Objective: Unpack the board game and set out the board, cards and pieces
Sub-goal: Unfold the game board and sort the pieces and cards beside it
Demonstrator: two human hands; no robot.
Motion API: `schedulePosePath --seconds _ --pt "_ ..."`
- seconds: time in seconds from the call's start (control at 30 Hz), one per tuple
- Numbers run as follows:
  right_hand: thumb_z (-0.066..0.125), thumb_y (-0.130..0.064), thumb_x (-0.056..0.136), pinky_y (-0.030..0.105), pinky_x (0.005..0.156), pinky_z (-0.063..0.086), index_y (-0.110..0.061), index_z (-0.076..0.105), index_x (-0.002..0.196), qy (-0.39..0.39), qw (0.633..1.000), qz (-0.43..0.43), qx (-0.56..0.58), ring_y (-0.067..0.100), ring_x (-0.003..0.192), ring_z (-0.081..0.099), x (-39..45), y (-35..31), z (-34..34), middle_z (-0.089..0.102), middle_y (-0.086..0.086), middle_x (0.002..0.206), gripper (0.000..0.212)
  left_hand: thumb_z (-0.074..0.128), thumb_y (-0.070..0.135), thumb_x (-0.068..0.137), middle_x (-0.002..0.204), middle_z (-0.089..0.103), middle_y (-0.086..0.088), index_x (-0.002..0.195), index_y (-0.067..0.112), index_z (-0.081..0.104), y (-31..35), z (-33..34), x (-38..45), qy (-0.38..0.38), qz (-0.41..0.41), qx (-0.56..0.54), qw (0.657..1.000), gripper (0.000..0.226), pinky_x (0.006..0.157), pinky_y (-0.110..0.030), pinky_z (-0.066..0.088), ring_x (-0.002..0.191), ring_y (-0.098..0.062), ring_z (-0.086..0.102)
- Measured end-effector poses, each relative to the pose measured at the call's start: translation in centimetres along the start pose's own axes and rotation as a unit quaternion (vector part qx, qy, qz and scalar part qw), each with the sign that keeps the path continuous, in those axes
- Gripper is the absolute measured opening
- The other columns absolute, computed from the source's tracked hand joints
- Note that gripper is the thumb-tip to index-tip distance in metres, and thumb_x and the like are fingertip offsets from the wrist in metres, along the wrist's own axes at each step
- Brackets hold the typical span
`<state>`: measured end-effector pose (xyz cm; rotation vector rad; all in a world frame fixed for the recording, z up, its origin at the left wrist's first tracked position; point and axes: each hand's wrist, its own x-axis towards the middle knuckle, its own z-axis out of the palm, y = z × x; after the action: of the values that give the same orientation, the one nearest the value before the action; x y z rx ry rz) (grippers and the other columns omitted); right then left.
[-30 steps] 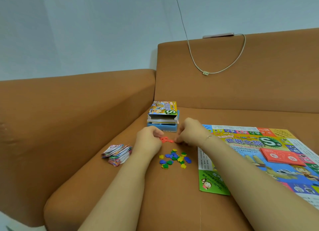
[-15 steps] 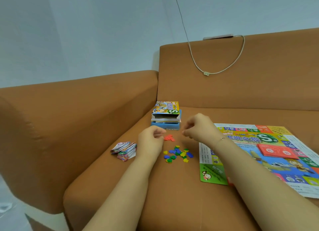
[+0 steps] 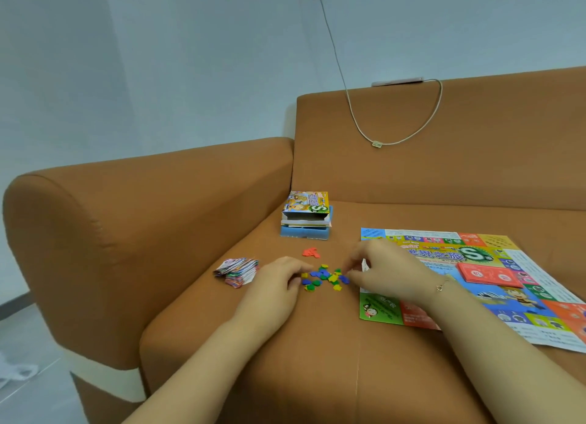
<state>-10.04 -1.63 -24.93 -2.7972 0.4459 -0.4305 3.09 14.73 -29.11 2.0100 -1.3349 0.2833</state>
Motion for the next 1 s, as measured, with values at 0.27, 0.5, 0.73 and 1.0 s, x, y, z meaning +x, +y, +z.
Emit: schedulePosePath --seconds 0.27,0.5,0.73,1.0 --pt "0.067 -0.034 0.085 0.016 0.056 0.035 -0.023 0.072 0.096 -0.029 1.000 -0.007 -0.002 0.003 0.070 0.051 0.7 0.5 0.5 0.060 -0.009 0.082 0.017 0.053 0.003 0.092 0.119 0.059 0.006 0.115 0.017 0.067 -0.7 -1.2 -0.1 -0.049 0.118 0.079 0.989 0.030 0.092 -0.005 0.030 0.110 -0.007 0.052" --pt "0.068 -0.033 0.084 0.019 0.053 0.033 -0.021 0.073 0.089 -0.009 1.000 -0.010 -0.004 0.002 0.062 0.046 0.6 0.2 0.6 0.056 -0.009 0.075 0.013 0.059 0.025 0.092 0.106 0.058 0.009 0.101 0.018 0.071 -0.2 -2.9 0.5 -0.094 0.056 0.123 0.986 0.017 0.083 -0.019 0.040 0.091 -0.005 0.053" --pt "0.066 -0.038 0.085 0.026 0.062 0.041 -0.022 0.069 0.078 0.001 1.000 -0.012 -0.015 0.011 0.074 0.052 0.3 0.2 0.4 0.065 -0.002 0.083 0.017 0.057 0.023 0.092 0.099 0.057 0.010 0.100 0.023 0.069 1.6 -4.5 0.7 -0.173 0.045 0.187 0.966 0.014 0.082 -0.020 0.041 0.092 -0.005 0.053" --pt "0.078 -0.021 0.077 0.010 0.045 0.033 -0.011 0.073 0.074 -0.025 0.979 -0.034 0.200 0.000 0.049 0.046 -0.5 -0.5 -1.0 0.056 -0.012 0.054 0.012 0.061 0.019 0.090 0.094 0.064 0.014 0.106 0.029 0.068 2.2 -5.2 0.7 -0.210 -0.027 0.069 0.975 0.020 0.082 -0.019 0.049 0.087 -0.002 0.061"
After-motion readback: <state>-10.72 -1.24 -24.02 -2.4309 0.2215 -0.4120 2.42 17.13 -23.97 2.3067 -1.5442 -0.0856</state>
